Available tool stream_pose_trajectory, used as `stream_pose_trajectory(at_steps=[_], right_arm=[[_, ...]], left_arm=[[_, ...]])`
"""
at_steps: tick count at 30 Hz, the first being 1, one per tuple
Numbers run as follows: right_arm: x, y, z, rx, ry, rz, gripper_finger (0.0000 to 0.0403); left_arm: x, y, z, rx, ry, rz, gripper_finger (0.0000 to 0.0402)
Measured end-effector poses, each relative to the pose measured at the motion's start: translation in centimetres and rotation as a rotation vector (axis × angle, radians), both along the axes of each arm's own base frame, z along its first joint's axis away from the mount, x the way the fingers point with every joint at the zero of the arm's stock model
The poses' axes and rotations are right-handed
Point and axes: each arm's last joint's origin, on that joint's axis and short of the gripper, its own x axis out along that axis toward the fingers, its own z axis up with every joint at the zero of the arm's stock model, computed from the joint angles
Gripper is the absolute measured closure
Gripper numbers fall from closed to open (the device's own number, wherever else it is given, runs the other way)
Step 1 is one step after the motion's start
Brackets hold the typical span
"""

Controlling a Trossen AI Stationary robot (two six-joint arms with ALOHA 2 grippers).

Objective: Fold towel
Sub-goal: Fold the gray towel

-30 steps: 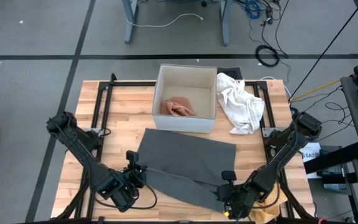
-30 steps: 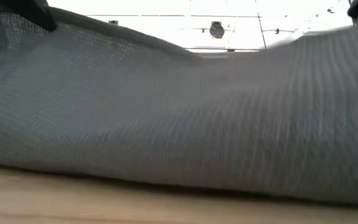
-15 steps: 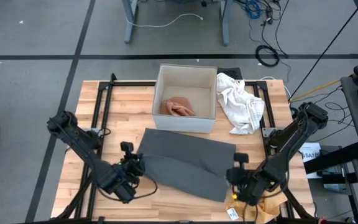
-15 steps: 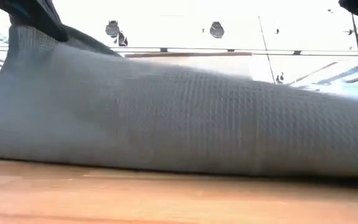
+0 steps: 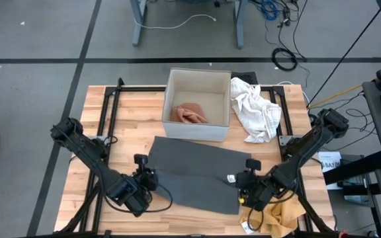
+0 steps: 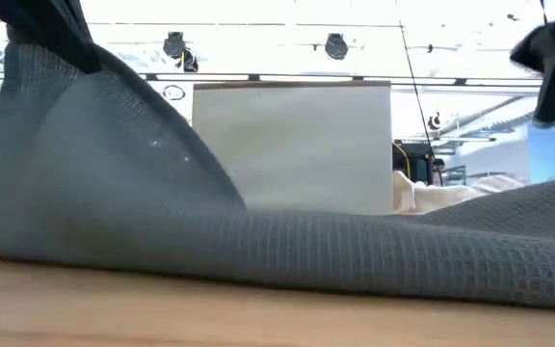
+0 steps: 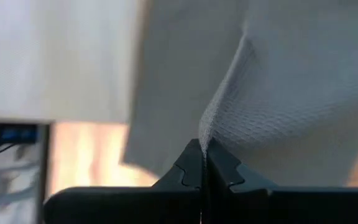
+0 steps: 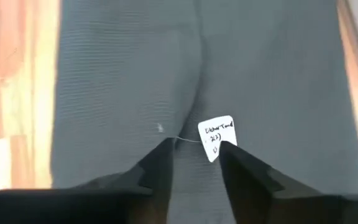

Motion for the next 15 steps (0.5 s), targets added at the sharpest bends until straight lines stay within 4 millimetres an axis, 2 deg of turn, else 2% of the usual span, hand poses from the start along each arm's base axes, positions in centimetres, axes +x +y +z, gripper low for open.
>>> stream_pose_trajectory(at_steps=[3,6,10,15], right_arm=[[0.0,-0.8,-1.8,0.027,-0.018,-0.071,0.0246],[0.3,-1.0,-3.2,0.094,-0.091,-0.104,0.0235],[0.8,-0.3,-4.6,0.222,-0.14,-0.027,0.0236],[1.1,0.9,-6.7,0.254,-0.049,0.045,0.0242]], left_arm=[[0.4,-0.5,0.0,-0.039,-0.007,-0.041,0.0401],[0.5,-0.5,0.0,-0.043,-0.013,-0.047,0.0401],[0.5,-0.6,-0.1,-0.045,-0.016,-0.046,0.0401],[0.6,-0.3,-1.2,-0.045,-0.015,-0.038,0.0401]])
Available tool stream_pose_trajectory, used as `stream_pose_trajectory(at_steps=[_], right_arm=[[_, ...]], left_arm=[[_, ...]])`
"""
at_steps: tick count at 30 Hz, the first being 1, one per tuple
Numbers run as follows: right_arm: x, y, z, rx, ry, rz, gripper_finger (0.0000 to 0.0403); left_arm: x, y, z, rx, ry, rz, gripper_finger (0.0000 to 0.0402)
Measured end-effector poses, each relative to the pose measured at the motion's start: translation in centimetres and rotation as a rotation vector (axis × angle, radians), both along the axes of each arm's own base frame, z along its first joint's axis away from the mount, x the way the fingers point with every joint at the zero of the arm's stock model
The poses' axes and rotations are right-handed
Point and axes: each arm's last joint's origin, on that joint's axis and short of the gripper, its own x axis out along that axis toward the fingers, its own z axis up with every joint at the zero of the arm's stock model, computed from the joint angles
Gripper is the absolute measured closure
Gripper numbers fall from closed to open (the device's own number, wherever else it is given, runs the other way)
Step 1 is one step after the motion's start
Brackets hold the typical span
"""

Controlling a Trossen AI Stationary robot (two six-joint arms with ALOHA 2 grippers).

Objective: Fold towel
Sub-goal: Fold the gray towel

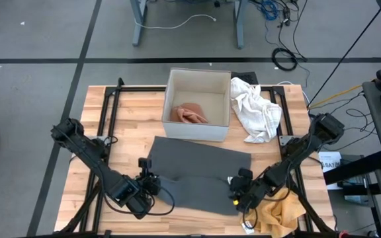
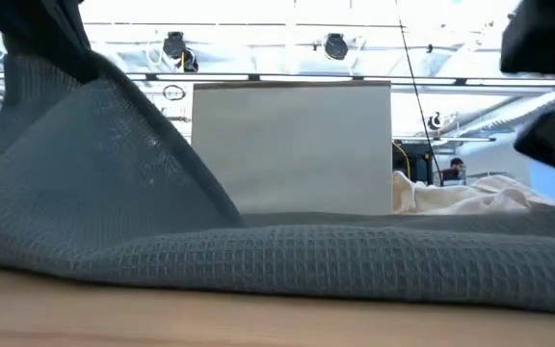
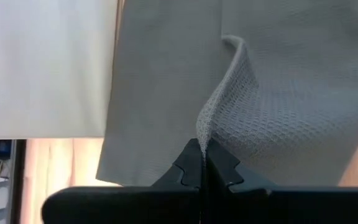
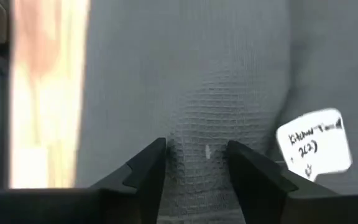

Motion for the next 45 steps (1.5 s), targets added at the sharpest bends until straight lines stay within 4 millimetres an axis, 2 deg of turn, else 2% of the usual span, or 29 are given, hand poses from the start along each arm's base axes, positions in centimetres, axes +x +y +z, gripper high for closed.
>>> stream_pose_trajectory(at_steps=[3,7,11,16,21,26,33,45], right_arm=[[0.3,0.8,-1.5,-0.015,0.059,0.035,0.0243],[0.9,1.8,-1.9,0.019,0.101,0.102,0.0244],[1.0,2.2,-0.5,-0.018,0.118,0.149,0.0244],[1.0,1.8,3.0,-0.164,0.106,0.104,0.0244],[1.0,1.1,3.6,-0.273,0.088,0.069,0.0244],[1.6,0.1,2.0,-0.296,0.102,0.062,0.0244],[2.7,-0.7,0.5,-0.243,0.085,0.08,0.0244],[3.2,-0.5,-1.8,-0.219,0.115,0.093,0.0244]], left_arm=[[0.0,0.5,-1.1,-0.012,0.024,0.01,0.0401],[0.0,1.1,-2.3,-0.044,0.064,0.023,0.0401],[0.0,1.4,-2.7,-0.054,0.086,0.031,0.0401],[0.1,1.3,-2.7,-0.048,0.089,0.005,0.0401],[0.1,1.3,-2.7,-0.051,0.086,0.003,0.0401],[0.2,1.3,-2.7,-0.053,0.084,0.003,0.0401],[0.1,1.3,-2.7,-0.052,0.085,-0.001,0.0401],[0.1,1.2,-2.7,-0.052,0.084,-0.004,0.0401]])
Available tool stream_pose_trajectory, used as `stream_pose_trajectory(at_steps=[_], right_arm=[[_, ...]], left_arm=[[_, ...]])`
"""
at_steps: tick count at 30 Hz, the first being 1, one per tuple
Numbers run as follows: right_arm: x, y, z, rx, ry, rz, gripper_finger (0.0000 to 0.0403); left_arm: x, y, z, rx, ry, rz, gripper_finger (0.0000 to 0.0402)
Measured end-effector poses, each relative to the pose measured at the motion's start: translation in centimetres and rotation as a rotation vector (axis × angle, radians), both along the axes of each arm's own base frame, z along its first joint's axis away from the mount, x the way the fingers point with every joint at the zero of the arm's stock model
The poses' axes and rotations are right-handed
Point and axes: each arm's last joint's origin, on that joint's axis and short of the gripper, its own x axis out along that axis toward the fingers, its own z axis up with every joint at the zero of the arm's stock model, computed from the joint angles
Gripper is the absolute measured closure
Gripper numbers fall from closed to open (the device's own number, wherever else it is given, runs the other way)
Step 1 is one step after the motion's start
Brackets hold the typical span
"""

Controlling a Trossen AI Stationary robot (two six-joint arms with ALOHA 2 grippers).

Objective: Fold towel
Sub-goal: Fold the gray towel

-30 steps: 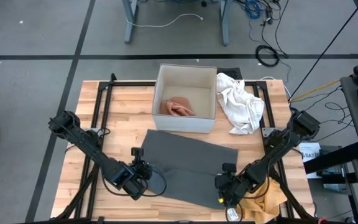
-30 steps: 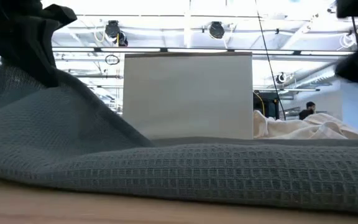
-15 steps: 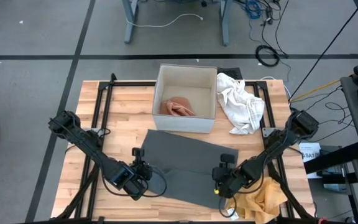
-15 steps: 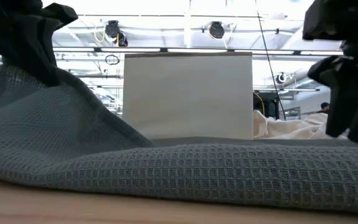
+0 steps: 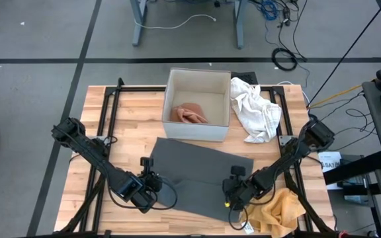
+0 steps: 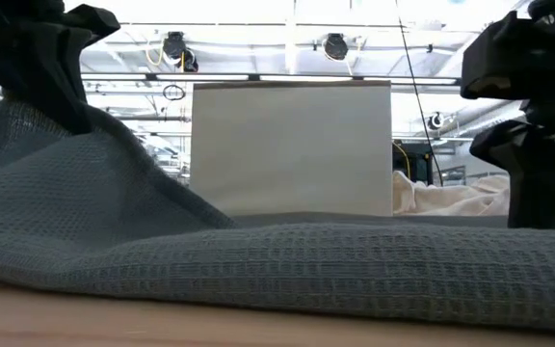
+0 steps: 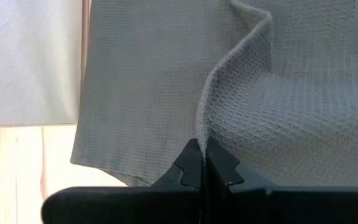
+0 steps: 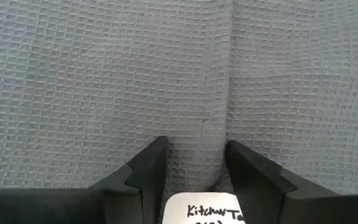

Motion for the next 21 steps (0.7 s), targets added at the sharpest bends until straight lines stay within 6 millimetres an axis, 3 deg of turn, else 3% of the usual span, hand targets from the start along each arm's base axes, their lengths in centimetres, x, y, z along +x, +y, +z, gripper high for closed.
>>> stream_pose_trajectory(at_steps=[6,14,21], right_arm=[[0.1,0.1,-0.3,-0.01,0.004,0.016,0.0267],[0.1,0.8,0.9,-0.039,0.019,0.112,0.0388],[0.3,1.7,2.6,-0.069,0.051,0.13,0.0391]], left_arm=[[0.0,0.0,0.0,-0.001,-0.001,0.001,0.0401],[0.0,0.0,0.0,-0.001,-0.001,0.002,0.0401],[0.0,0.0,0.0,-0.002,-0.002,0.004,0.0401]])
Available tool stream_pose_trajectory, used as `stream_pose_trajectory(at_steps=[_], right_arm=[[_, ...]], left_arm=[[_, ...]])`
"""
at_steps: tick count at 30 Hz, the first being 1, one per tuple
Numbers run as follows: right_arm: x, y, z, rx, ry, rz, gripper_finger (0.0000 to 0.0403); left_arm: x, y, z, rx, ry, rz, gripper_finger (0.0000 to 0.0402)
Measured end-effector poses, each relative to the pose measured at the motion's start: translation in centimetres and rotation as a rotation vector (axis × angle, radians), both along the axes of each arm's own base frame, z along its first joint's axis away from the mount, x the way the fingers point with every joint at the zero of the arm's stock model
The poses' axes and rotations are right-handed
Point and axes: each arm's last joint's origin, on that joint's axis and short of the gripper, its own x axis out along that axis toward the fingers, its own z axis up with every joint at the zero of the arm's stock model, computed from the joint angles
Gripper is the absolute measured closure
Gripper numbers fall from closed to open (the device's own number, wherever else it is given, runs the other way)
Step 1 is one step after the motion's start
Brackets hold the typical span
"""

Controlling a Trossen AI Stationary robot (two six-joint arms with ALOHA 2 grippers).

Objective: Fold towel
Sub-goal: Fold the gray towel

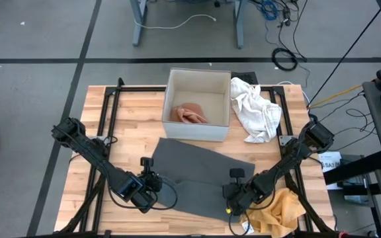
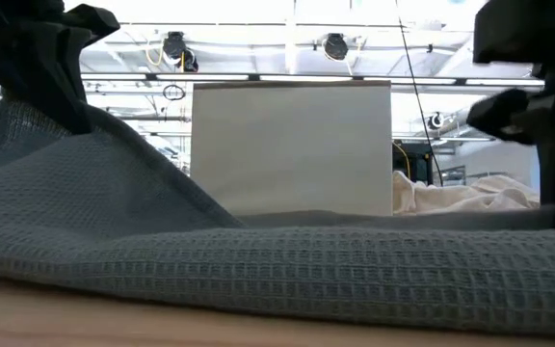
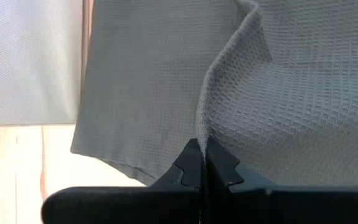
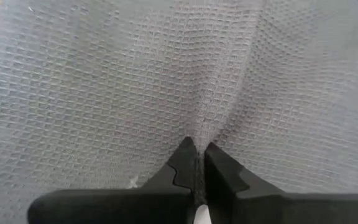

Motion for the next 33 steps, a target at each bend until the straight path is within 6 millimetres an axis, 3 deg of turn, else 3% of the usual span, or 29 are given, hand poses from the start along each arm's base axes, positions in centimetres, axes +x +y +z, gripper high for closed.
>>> stream_pose_trajectory(at_steps=[7,23,33], right_arm=[[0.6,1.2,2.3,-0.013,-0.008,0.054,0.0383],[0.6,1.2,2.5,-0.008,-0.008,0.043,0.0337],[0.2,1.5,2.5,0.006,0.014,0.053,0.0396]], left_arm=[[0.0,0.0,0.0,0.002,0.003,0.0,0.0401],[0.0,0.0,0.0,0.001,0.002,0.002,0.0401],[-0.1,0.0,0.0,0.008,0.005,-0.001,0.0401]])
